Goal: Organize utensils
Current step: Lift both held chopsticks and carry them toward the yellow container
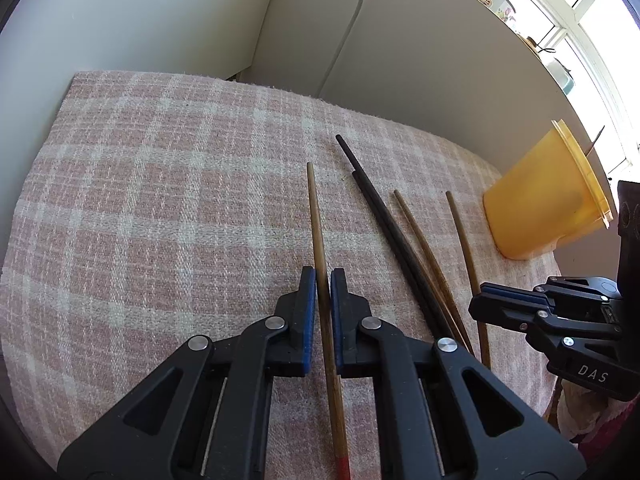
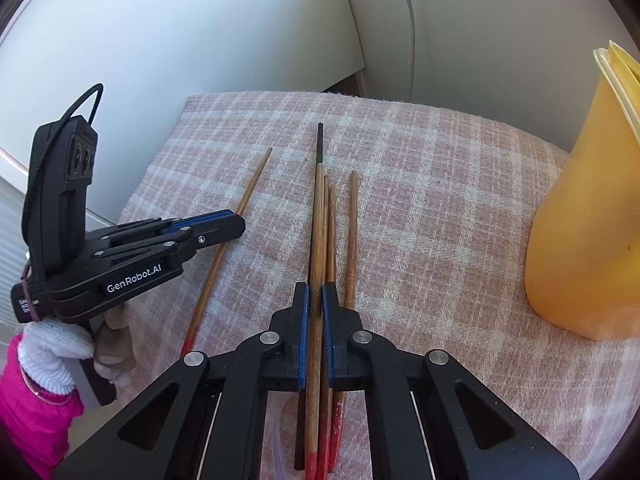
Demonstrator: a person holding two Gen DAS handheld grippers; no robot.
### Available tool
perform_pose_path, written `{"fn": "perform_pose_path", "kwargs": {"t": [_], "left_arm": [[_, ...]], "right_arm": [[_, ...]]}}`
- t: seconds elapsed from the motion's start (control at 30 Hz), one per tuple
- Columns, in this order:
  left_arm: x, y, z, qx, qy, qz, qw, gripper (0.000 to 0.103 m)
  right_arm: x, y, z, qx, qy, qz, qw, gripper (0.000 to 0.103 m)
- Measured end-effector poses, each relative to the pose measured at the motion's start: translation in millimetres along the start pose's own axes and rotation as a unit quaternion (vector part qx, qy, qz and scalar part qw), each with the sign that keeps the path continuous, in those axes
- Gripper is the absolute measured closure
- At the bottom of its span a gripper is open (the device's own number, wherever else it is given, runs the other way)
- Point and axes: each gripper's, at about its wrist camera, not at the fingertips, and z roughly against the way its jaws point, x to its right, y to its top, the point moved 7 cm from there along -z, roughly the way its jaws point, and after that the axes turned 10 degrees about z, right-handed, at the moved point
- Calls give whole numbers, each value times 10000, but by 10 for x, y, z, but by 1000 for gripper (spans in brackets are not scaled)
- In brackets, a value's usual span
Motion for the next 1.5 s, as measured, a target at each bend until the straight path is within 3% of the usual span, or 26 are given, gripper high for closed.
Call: {"fn": "perform_pose_path", "kwargs": {"t": [0.2,0.5,0.57,0.6,0.67,0.73,0.83,0.87,0.9,1.0,1.17,1.5], "left_arm": [[-28,-12,57,-75,192,-268,9994,98],[12,99,343,300,30,-288,9991,99],[-7,134,361,327,174,-325,9988,98],[-11,151,341,254,206,-298,9990,98],[44,136,198,-131,247,-282,9992,84],[94,88,55,-308,403,-415,9979,84],[134,40,-79,-430,558,-628,9955,84],[136,57,-79,-355,563,-697,9953,94],[136,71,-93,-323,613,-720,9950,98],[106,114,-44,-262,417,-507,9975,99],[169,126,377,244,-18,-421,9988,100],[608,87,1124,1000,-649,-724,9902,100]], "right_arm": [[29,-33,-3,5,-1,-56,10000,98],[-8,-66,311,354,1,7,9994,98],[-21,-59,403,457,-3,34,9990,98],[-30,-57,442,499,-1,45,9987,98],[-44,-59,503,561,-4,67,9984,98],[-56,-64,543,597,-23,80,9982,98],[-76,-69,576,628,-65,119,9979,98],[-79,-72,592,641,-72,124,9978,98],[-75,-78,611,653,-73,124,9978,98],[-66,-88,672,712,-101,131,9973,98],[-19,-117,871,927,-182,156,9954,98],[159,-229,1542,1698,-469,75,9843,98]]}}
